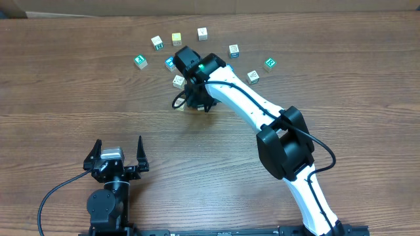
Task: Form a tower
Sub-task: 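Carry the H block toward the front and set it down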
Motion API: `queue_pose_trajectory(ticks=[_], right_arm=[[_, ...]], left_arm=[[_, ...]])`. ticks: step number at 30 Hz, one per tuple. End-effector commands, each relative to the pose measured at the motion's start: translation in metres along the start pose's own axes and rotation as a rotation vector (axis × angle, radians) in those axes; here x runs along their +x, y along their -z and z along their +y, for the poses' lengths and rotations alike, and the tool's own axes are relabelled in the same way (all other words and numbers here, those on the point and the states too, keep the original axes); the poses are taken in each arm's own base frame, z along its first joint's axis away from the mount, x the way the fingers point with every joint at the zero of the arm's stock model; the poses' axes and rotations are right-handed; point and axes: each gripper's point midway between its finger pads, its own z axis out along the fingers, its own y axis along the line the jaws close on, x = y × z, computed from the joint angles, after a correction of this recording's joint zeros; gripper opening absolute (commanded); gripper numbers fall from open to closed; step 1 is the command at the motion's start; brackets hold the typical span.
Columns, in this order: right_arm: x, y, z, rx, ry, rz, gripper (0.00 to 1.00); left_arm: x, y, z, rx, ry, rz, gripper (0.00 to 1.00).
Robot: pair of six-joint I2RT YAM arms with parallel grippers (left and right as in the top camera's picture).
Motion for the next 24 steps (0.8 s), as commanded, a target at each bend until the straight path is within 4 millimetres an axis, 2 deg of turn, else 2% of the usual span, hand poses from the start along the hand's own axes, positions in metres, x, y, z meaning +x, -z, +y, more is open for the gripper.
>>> queue_pose_trajectory(ticks=[1,7,13,18,24], right_arm=[[-0.009,0.026,0.003,-0.024,-0.049,-0.036,0.21],[0.007,0.024,-0.007,0.018,-0.124,0.032,0.21],[0.021,0.021,-0.010,0.043,-0.113,0.077,0.21],[0.031,0.005,-0.015,0.065,-0.137,0.106,0.21],[0.032,-0.007,-0.014,0.056,-0.137,0.099,0.21]], left_arm=[[-0.002,0.001,0.005,-0.023,-0.017,-0.003,1.00],[-0.002,0.001,0.005,-0.023,-0.017,-0.003,0.99],[-0.002,0.001,0.005,-0.023,-0.017,-0.003,1.00],[-0.002,0.001,0.005,-0.023,-0.017,-0.003,1.00],[-0.002,0.001,0.005,-0.023,-0.017,-0.003,1.00]])
